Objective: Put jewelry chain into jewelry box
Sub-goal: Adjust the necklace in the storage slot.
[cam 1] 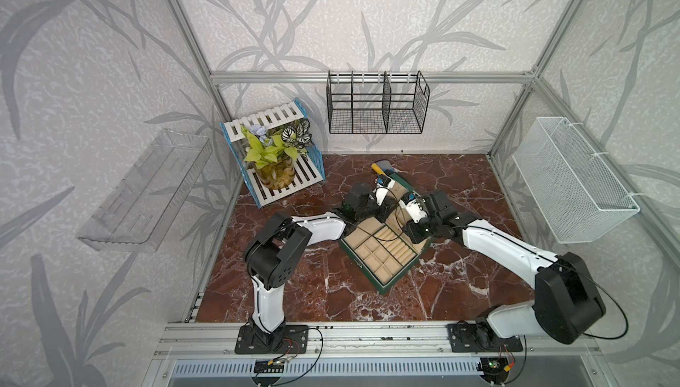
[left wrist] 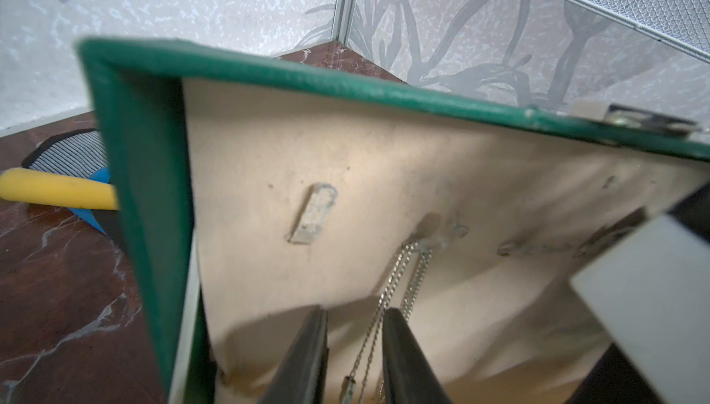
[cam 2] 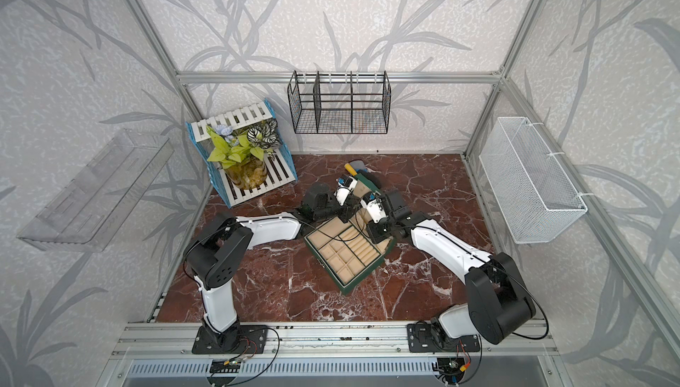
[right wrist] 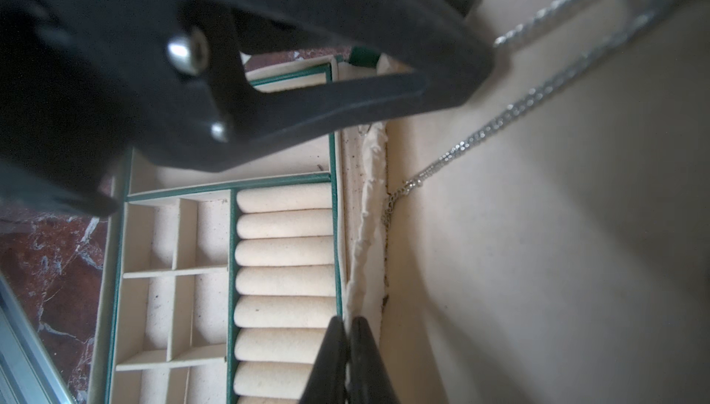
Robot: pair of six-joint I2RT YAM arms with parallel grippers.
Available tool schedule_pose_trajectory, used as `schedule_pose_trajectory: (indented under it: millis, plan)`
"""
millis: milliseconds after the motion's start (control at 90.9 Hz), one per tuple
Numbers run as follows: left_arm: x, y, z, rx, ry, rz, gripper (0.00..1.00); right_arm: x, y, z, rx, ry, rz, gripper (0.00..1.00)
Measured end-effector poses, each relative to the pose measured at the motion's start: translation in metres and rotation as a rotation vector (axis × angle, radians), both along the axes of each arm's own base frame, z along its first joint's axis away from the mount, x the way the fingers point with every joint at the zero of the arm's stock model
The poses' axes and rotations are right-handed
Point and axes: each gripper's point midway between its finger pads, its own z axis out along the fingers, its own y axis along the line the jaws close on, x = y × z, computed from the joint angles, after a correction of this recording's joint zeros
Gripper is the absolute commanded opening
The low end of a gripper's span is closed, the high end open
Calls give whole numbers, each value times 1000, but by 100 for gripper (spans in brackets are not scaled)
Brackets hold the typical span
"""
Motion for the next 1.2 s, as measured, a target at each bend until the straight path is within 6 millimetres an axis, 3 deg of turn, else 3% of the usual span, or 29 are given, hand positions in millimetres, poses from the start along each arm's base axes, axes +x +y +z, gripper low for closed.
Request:
schedule_pose_trajectory:
  millis: [176,341,495,759,1067,1133,1199]
  plan:
    - [-1,-1,-3,2,8,-5,18,0,0,0,0,0,-1,8]
    - [-1,-1,-3,1,10,-9,3,0,0,0,1,0,-1,8]
    - [-2,-1,-4,-1,8,-6,0,0,0,0,1,1,-2,8]
    - [-11,8,-14,3,34,5,0,0,-1,0,1,1,-3,8]
    - [-14,6,-8,-16,19,6,0,1,-1,0,3,4,-10,8]
    - [-15,5,-5,-20,14,1,5,1,-1,0,3,4,-10,9]
    - [-17,3,-3,-23,10,-4,18,1,-1,0,3,4,-11,11]
